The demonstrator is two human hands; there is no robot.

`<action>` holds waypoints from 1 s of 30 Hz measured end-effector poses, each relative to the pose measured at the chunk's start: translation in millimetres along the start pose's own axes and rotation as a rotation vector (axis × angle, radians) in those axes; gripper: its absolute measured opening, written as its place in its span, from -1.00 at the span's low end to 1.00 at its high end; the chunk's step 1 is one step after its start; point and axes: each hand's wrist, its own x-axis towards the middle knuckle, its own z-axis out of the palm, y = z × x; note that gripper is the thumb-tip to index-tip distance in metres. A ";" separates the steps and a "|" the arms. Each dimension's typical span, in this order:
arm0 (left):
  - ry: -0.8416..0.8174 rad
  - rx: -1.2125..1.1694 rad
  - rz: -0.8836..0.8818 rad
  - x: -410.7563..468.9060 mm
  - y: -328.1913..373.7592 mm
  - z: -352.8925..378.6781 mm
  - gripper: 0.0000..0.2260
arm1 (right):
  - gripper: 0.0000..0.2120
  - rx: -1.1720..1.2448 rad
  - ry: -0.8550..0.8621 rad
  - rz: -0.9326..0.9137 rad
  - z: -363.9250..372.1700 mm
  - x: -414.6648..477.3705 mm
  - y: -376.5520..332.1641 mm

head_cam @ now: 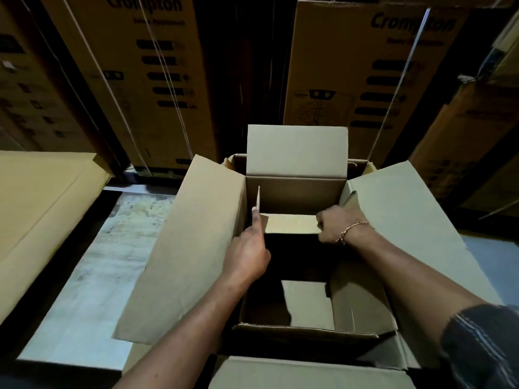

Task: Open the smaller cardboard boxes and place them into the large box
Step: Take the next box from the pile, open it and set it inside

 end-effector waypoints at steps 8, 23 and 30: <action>0.009 -0.010 -0.002 0.3 -3.7 2.0 -0.19 | -0.73 0.117 0.360 0.129 -31.4 23.8 23.7; 0.027 0.016 -0.013 1.9 1.8 6.5 -0.20 | -0.34 0.560 0.447 0.139 -0.1 -46.7 47.0; 0.089 0.124 0.015 -2.7 3.8 -0.6 -0.24 | -0.43 0.408 0.187 0.254 26.5 -122.8 35.0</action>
